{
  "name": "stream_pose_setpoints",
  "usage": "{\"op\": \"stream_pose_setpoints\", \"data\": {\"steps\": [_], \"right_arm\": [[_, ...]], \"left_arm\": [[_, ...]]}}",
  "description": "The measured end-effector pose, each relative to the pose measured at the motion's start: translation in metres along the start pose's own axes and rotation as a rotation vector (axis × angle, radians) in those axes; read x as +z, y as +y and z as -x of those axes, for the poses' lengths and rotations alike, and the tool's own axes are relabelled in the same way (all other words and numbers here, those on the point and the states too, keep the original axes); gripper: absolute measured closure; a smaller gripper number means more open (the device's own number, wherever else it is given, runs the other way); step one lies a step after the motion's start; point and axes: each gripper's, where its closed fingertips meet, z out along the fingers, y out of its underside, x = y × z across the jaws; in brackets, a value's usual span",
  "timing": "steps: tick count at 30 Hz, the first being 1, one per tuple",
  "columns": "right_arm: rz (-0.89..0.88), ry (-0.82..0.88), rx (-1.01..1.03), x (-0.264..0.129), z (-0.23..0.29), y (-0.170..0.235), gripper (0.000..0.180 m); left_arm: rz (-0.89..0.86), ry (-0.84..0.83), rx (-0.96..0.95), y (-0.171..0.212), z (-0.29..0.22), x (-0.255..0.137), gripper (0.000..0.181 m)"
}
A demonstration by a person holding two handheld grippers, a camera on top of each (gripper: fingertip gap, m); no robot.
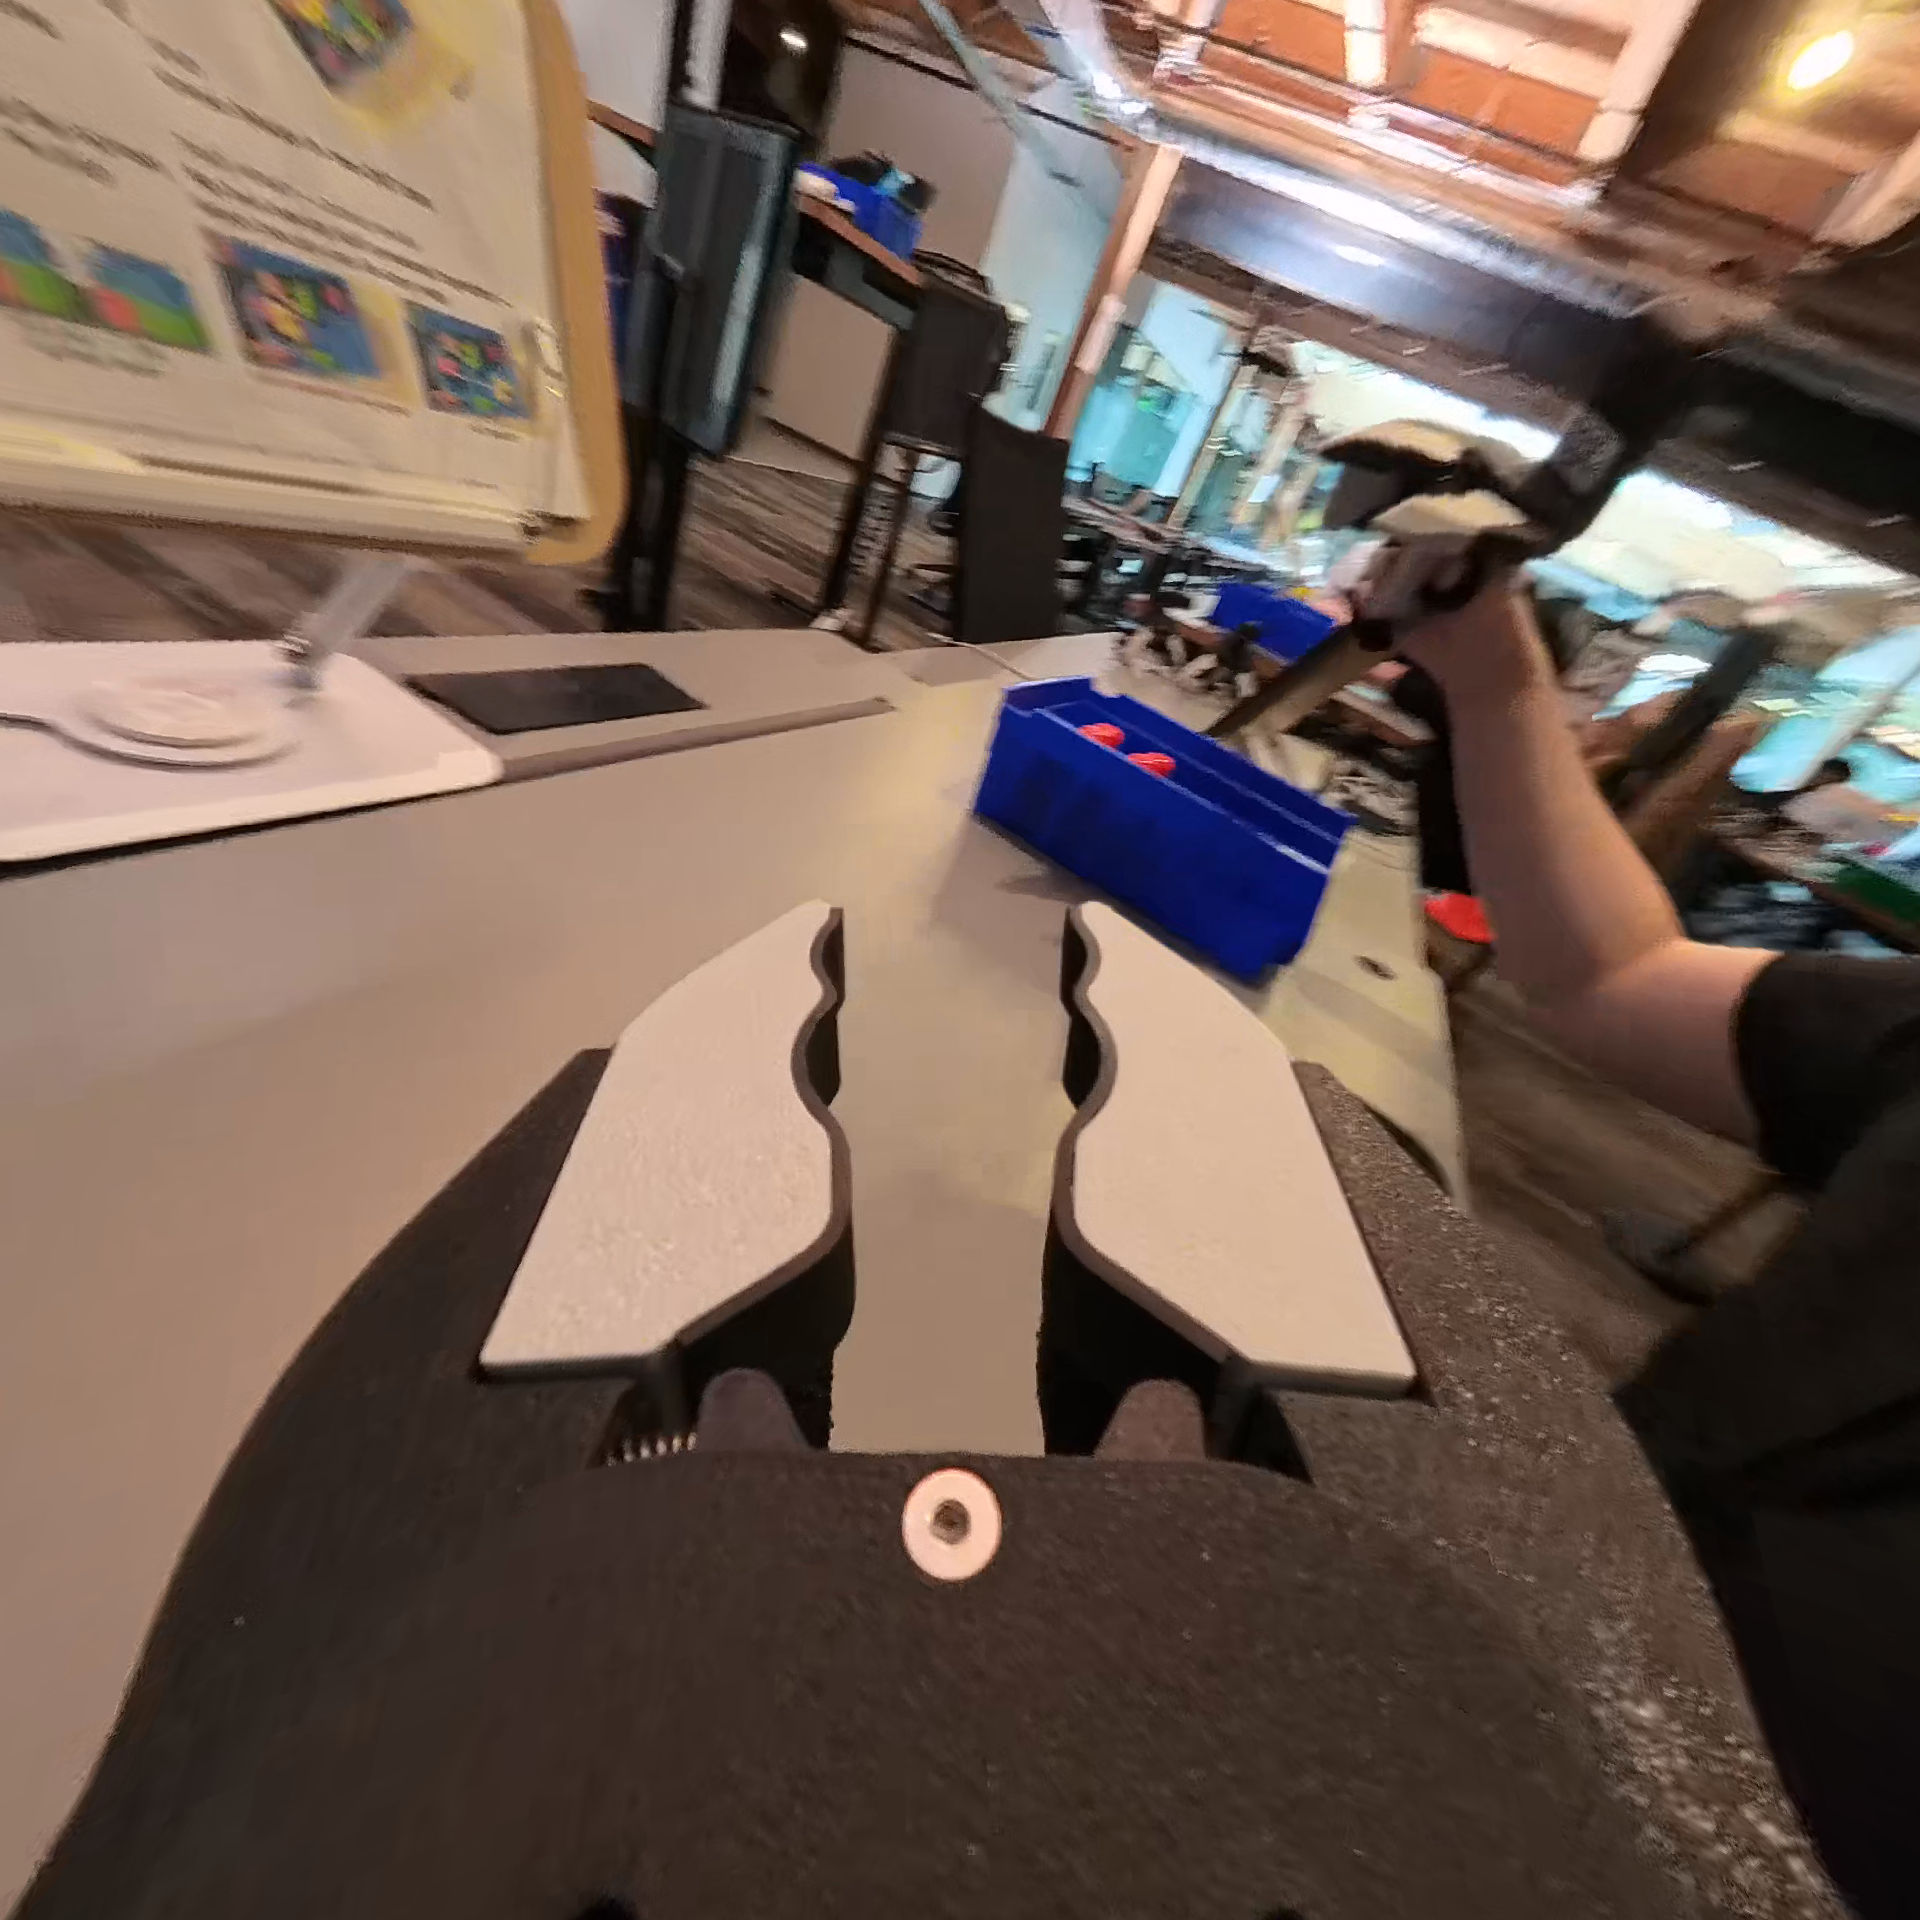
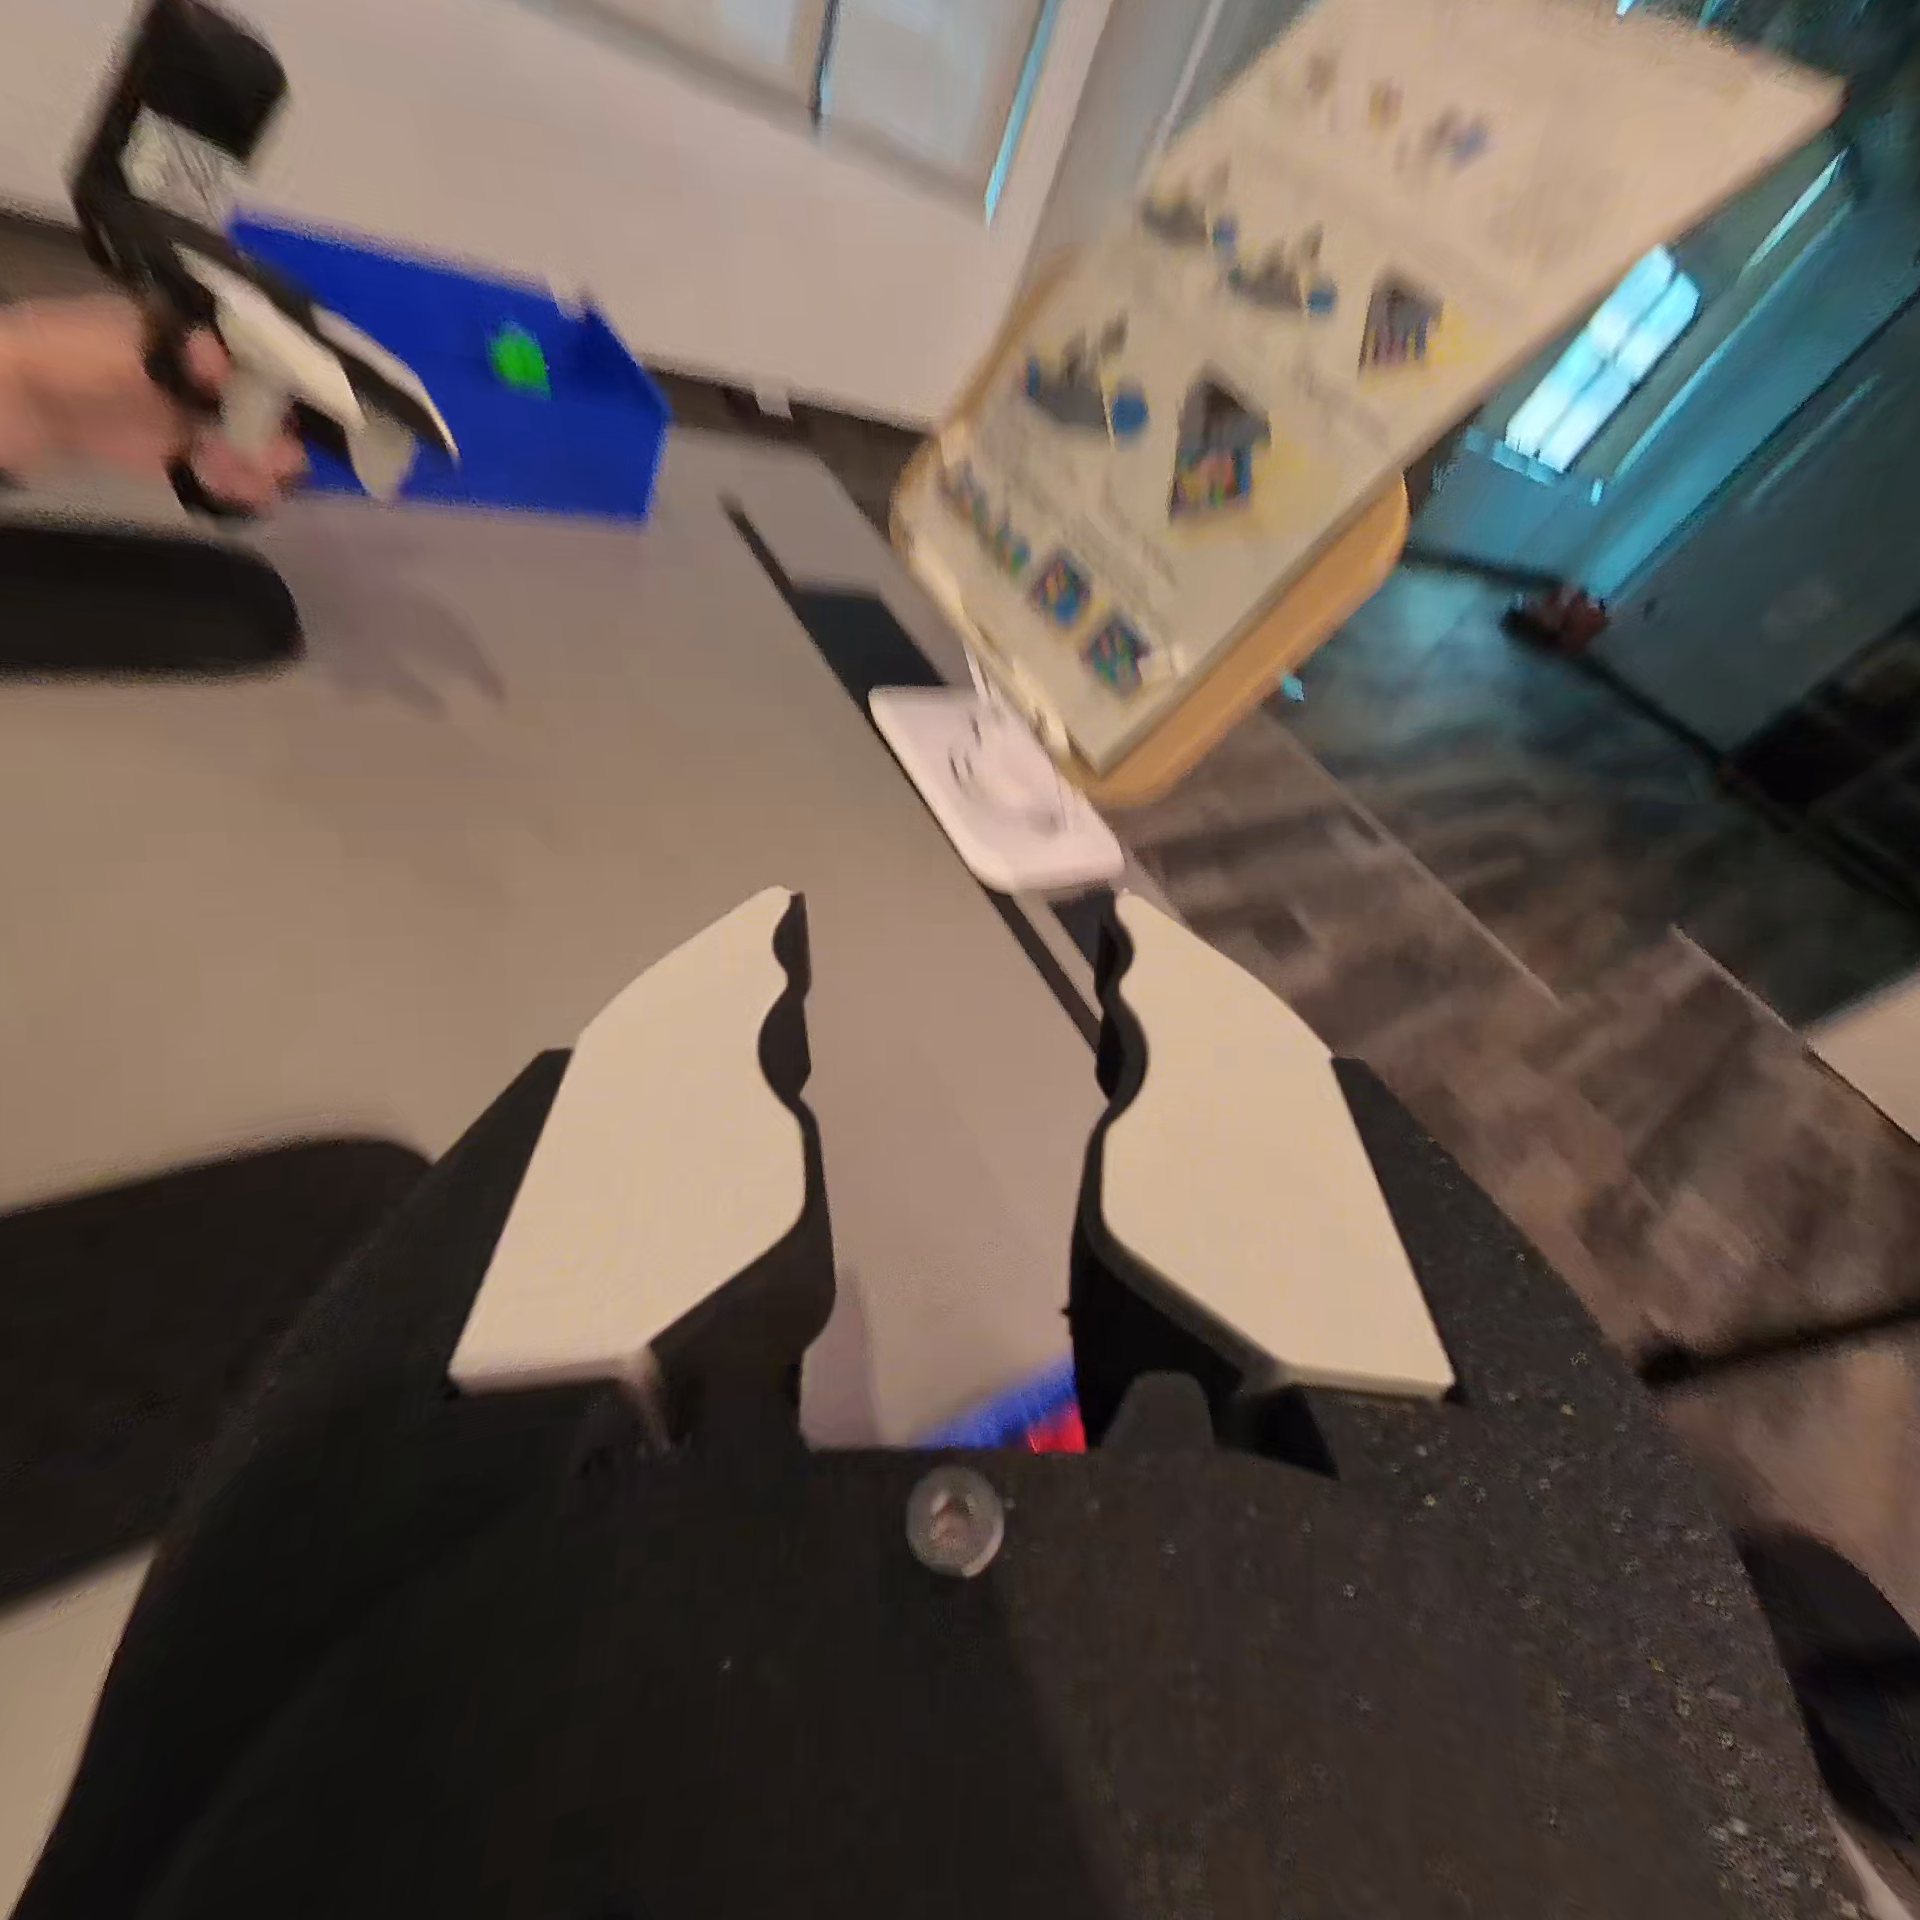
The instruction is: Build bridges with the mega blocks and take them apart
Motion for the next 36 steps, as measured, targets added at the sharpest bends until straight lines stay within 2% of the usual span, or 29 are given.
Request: {"op": "stream_pose_setpoints", "data": {"steps": [3, 7, 9, 12, 15, 17, 20, 23, 26, 29, 32, 34, 36], "right_arm": [[-0.156, -0.04, 0.067, 0.048, 0.028, -0.032, 0.129], [-0.254, -0.215, 0.241, 0.119, 0.067, -0.056, 0.134], [-0.244, -0.301, 0.286, 0.149, 0.085, -0.063, 0.134], [-0.203, -0.312, 0.27, 0.183, 0.099, -0.07, 0.133], [-0.23, -0.332, 0.251, 0.203, 0.11, -0.089, 0.133], [-0.259, -0.335, 0.253, 0.212, 0.113, -0.104, 0.133], [-0.304, -0.339, 0.27, 0.223, 0.116, -0.124, 0.132], [-0.356, -0.362, 0.312, 0.226, 0.119, -0.135, 0.132], [-0.405, -0.372, 0.358, 0.225, 0.118, -0.135, 0.133], [-0.367, -0.38, 0.37, 0.224, 0.114, -0.12, 0.133], [-0.373, -0.348, 0.399, 0.219, 0.1, -0.111, 0.135], [-0.394, -0.338, 0.427, 0.214, 0.091, -0.108, 0.138], [-0.405, -0.325, 0.445, 0.211, 0.083, -0.104, 0.139]], "left_arm": [[-0.006, -0.218, 0.131, -0.02, 0.006, -0.039, 0.142], [0.075, -0.631, 0.207, -0.056, 0.046, -0.133, 0.137], [0.13, -0.817, 0.19, -0.071, 0.077, -0.188, 0.136], [0.179, -1.035, 0.139, -0.08, 0.126, -0.257, 0.137], [0.306, -1.154, 0.025, -0.056, 0.175, -0.294, 0.136], [0.354, -1.222, -0.051, -0.037, 0.206, -0.305, 0.137], [0.343, -1.256, -0.153, -0.011, 0.246, -0.302, 0.135], [0.346, -1.293, -0.239, 0.012, 0.279, -0.297, 0.124], [0.348, -1.296, -0.311, 0.027, 0.302, -0.289, 0.123], [0.411, -1.354, -0.312, 0.039, 0.321, -0.292, 0.12], [0.485, -1.415, -0.299, 0.047, 0.336, -0.3, 0.123], [0.512, -1.438, -0.313, 0.052, 0.343, -0.305, 0.143], [0.489, -1.421, -0.321, 0.052, 0.346, -0.306, 0.144]]}}
